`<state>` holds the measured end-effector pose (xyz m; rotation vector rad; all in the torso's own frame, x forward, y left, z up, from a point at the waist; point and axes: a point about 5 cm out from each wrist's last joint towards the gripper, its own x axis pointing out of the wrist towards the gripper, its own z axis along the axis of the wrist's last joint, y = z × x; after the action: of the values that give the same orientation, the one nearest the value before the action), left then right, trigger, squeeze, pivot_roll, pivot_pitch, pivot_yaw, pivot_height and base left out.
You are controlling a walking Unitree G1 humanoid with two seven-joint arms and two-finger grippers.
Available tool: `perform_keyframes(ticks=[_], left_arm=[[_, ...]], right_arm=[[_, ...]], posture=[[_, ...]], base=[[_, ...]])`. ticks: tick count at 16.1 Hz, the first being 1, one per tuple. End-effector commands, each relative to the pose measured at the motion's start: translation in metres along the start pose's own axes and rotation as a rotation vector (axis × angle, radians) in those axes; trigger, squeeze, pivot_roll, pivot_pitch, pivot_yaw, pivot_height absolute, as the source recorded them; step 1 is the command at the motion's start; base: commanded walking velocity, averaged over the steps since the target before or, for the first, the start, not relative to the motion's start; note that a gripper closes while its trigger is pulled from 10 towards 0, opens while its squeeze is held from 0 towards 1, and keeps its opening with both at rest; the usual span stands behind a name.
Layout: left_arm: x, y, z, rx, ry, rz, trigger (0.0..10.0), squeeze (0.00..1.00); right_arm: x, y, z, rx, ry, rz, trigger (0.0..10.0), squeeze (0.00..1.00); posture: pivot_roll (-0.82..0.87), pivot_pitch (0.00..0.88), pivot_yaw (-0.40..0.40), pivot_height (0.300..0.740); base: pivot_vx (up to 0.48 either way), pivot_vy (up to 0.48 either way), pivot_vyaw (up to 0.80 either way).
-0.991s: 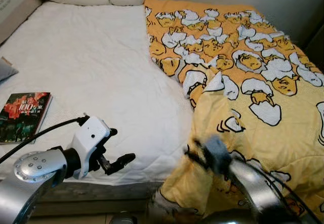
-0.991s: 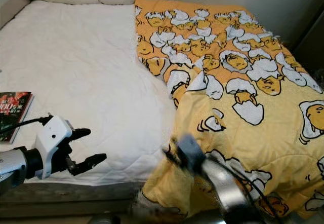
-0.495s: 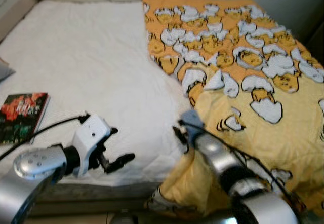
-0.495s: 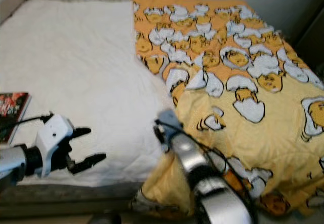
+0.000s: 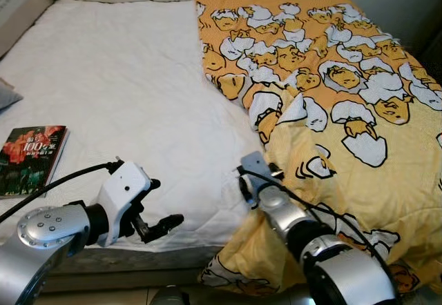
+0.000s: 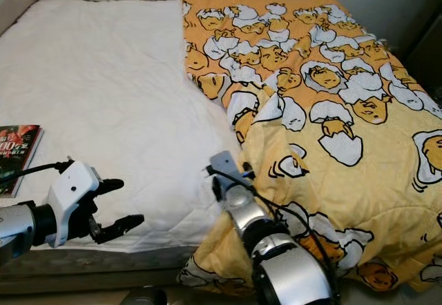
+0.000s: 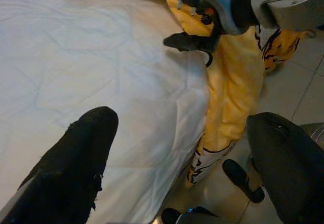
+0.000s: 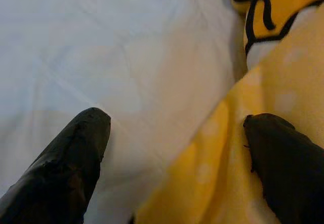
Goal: Clean up the room
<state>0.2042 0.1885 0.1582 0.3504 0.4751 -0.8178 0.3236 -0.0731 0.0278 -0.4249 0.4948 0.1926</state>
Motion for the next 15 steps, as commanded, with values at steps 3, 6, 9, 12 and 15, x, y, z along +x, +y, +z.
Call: perform_keyframes(ticks=[3, 6, 9, 12, 15], left_arm=[[-0.002, -0.001, 0.002, 0.005, -0.001, 0.005, 10.0, 0.0], [0.0, -0.001, 0.003, 0.006, -0.004, -0.008, 10.0, 0.0], [0.001, 0.0, 0.004, 0.01, -0.005, -0.013, 10.0, 0.0], [0.002, 0.001, 0.006, 0.017, -0.005, -0.016, 10.0, 0.0], [0.002, 0.002, 0.006, 0.02, -0.004, -0.017, 10.0, 0.0]], right_arm=[[0.0, -0.01, 0.001, -0.002, -0.056, -0.066, 10.0, 0.0], [-0.001, -0.023, -0.016, -0.029, 0.003, -0.133, 10.0, 0.0], [-0.003, -0.022, -0.04, 0.157, 0.137, -0.066, 10.0, 0.0], [-0.005, -0.027, -0.052, 0.251, 0.174, -0.041, 10.0, 0.0], [-0.005, -0.036, -0.056, 0.287, 0.186, -0.047, 0.0, 0.0]], posture=[[0.32, 0.072, -0.023, 0.74], [0.32, 0.073, -0.016, 0.74], [0.32, 0.071, -0.013, 0.74], [0.32, 0.067, -0.01, 0.74], [0.32, 0.067, -0.01, 0.74]], base=[[0.0, 0.0, 0.0], [0.0, 0.0, 0.0], [0.0, 0.0, 0.0], [0.0, 0.0, 0.0], [0.0, 0.0, 0.0]])
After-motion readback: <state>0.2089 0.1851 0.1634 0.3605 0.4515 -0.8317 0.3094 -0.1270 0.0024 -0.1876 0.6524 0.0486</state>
